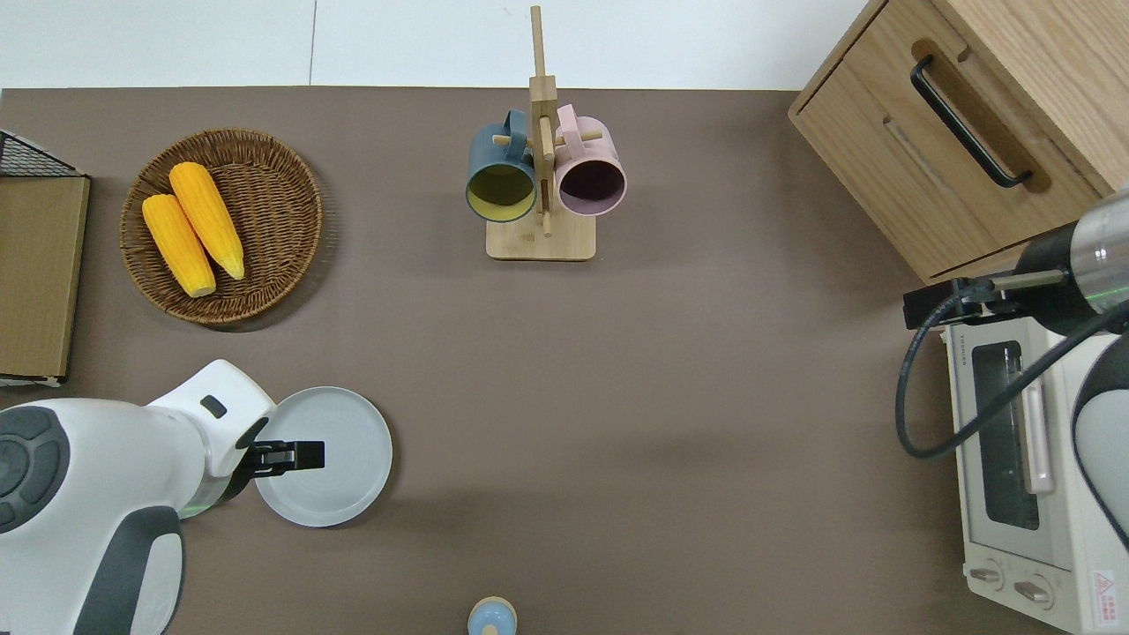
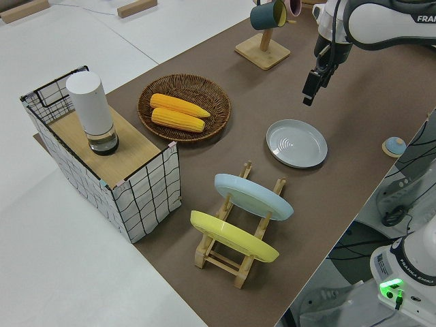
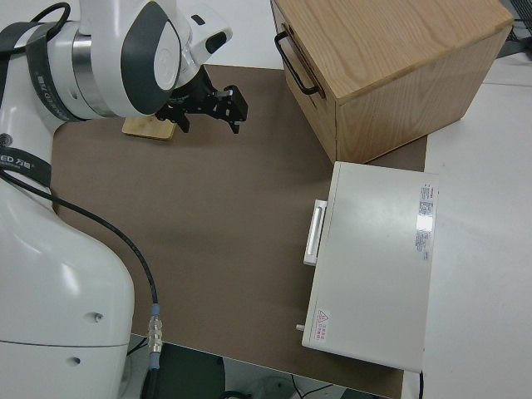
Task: Pick gray plate from table and place it on lower plate rack with left arm
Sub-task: 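Close the left gripper on the gray plate's rim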
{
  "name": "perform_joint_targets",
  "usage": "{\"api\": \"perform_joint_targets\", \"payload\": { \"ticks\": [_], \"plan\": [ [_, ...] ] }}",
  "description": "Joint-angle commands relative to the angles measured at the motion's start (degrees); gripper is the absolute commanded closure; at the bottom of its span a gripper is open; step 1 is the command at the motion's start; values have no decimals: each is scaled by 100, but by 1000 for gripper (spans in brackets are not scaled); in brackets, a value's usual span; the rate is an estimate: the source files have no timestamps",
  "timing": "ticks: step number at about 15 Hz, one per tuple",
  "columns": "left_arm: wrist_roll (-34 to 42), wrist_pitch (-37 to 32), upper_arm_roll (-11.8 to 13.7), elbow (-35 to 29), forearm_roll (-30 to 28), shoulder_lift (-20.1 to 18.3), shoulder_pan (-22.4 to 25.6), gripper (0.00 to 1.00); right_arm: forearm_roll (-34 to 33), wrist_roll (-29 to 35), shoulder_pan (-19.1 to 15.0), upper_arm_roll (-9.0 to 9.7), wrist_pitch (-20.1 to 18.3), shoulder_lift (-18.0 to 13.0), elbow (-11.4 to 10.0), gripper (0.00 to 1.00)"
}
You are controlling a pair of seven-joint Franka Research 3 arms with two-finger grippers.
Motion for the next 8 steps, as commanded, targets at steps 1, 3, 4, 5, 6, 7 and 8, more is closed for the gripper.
{"api": "perform_joint_targets", "payload": {
  "ticks": [1, 3, 4, 5, 6, 7, 8],
  "plan": [
    [387, 381, 138, -561, 84, -379, 72, 0, -17, 75, -127, 117, -92, 54, 114, 17],
    [458, 477, 199, -676, 93, -388, 81, 0, -17, 75, -127, 117, -92, 54, 114, 17],
    [484, 539, 208, -755, 93, -397, 98, 0, -17, 75, -119, 117, -92, 54, 114, 17],
    [528, 600, 217, -834, 93, -414, 98, 0, -17, 75, -127, 117, -92, 54, 114, 17],
    [528, 645, 226, -904, 93, -449, 98, 0, -17, 75, -127, 117, -92, 54, 114, 17],
    [528, 697, 226, -974, 93, -450, 98, 0, -17, 84, -127, 117, -92, 54, 122, 17],
    [528, 724, 226, -992, 93, -450, 98, 0, -17, 75, -127, 117, -92, 54, 122, 17]
  ]
}}
